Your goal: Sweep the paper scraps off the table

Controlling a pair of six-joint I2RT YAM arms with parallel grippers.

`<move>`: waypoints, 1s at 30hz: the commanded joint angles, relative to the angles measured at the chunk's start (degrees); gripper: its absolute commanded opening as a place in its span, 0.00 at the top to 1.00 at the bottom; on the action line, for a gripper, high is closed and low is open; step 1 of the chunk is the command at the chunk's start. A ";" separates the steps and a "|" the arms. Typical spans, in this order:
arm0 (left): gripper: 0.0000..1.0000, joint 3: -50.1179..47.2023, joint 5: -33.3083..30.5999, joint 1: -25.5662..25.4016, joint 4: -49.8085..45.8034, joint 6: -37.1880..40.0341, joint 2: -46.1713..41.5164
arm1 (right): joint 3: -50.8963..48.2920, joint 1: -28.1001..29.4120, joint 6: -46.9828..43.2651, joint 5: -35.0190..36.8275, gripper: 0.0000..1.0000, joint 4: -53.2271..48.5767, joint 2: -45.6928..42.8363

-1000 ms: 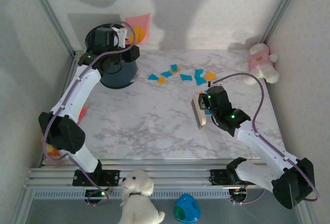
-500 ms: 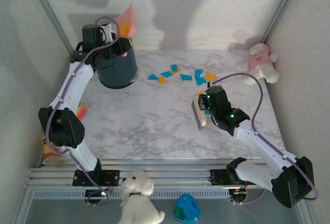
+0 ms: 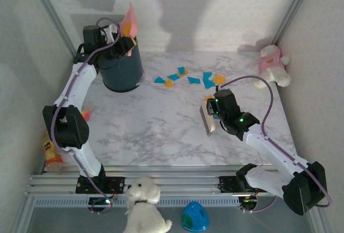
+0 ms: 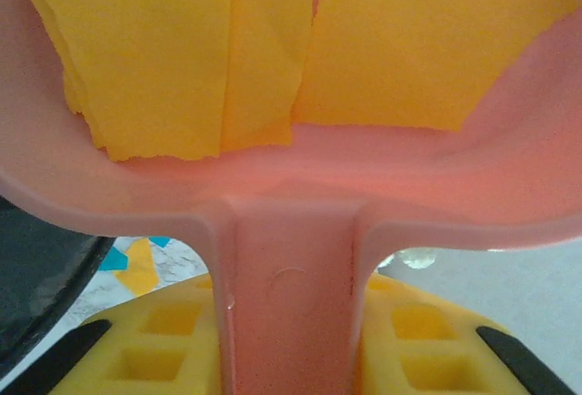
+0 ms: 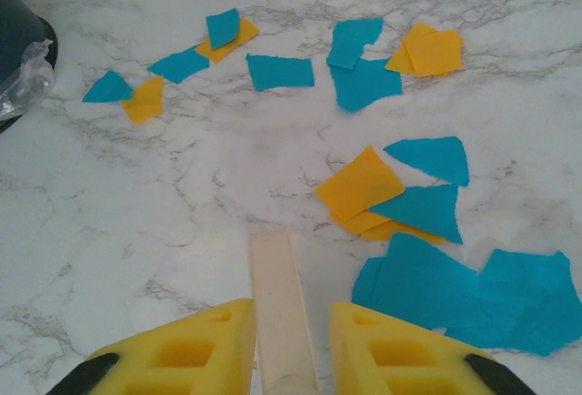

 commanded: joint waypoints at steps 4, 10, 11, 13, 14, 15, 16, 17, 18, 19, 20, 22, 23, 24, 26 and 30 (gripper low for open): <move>1.00 0.33 3.18 1.52 6.79 -6.90 0.36 | 2.19 -0.58 0.77 -0.58 1.00 0.18 0.13; 1.00 -1.24 5.27 2.56 11.18 -11.77 0.49 | 2.22 -0.52 0.69 -0.58 1.00 -0.04 0.11; 1.00 -1.60 5.63 2.74 12.16 -12.64 0.50 | 2.20 -0.59 0.69 -0.58 1.00 0.00 0.18; 1.00 -2.71 6.64 2.97 14.57 -14.70 0.50 | 2.19 -0.55 0.75 -0.58 1.00 -0.05 0.16; 1.00 -3.12 6.94 3.09 15.47 -15.52 0.41 | 2.21 -0.56 0.78 -0.58 1.00 -0.03 0.16; 1.00 -3.72 7.25 3.19 16.63 -16.67 0.36 | 2.19 -0.53 0.78 -0.59 1.00 -0.09 0.11; 1.00 -4.27 7.69 3.28 18.21 -17.91 0.38 | 2.24 -0.53 0.80 -0.64 1.00 -0.13 0.13; 1.00 -4.72 8.10 3.41 19.55 -19.12 0.40 | 2.27 -0.56 0.80 -0.66 1.00 -0.08 0.16; 1.00 -5.20 8.38 3.55 20.78 -20.27 0.40 | 2.25 -0.60 0.79 -0.59 1.00 -0.17 0.13; 1.00 -5.56 8.68 3.63 22.05 -21.48 0.48 | 2.26 -0.53 0.82 -0.59 1.00 -0.17 0.12; 1.00 -5.84 8.91 3.78 22.90 -22.46 0.49 | 2.24 -0.51 0.81 -0.66 1.00 -0.17 0.16; 1.00 -6.46 9.33 3.92 24.64 -24.68 0.67 | 2.20 -0.56 0.84 -0.58 1.00 -0.15 0.15; 1.00 -6.86 9.55 3.97 25.84 -25.50 0.67 | 2.12 -0.55 0.84 -0.58 1.00 -0.17 0.08; 1.00 -7.30 9.66 4.03 26.67 -26.36 0.65 | 2.15 -0.54 0.80 -0.49 1.00 -0.17 0.08; 1.00 -8.51 9.66 4.24 29.39 -28.74 0.33 | 2.18 -0.53 0.83 -0.36 1.00 -0.17 0.03; 1.00 -11.50 10.10 4.73 37.26 -35.43 0.01 | 2.18 -0.59 0.87 -0.32 1.00 -0.25 0.12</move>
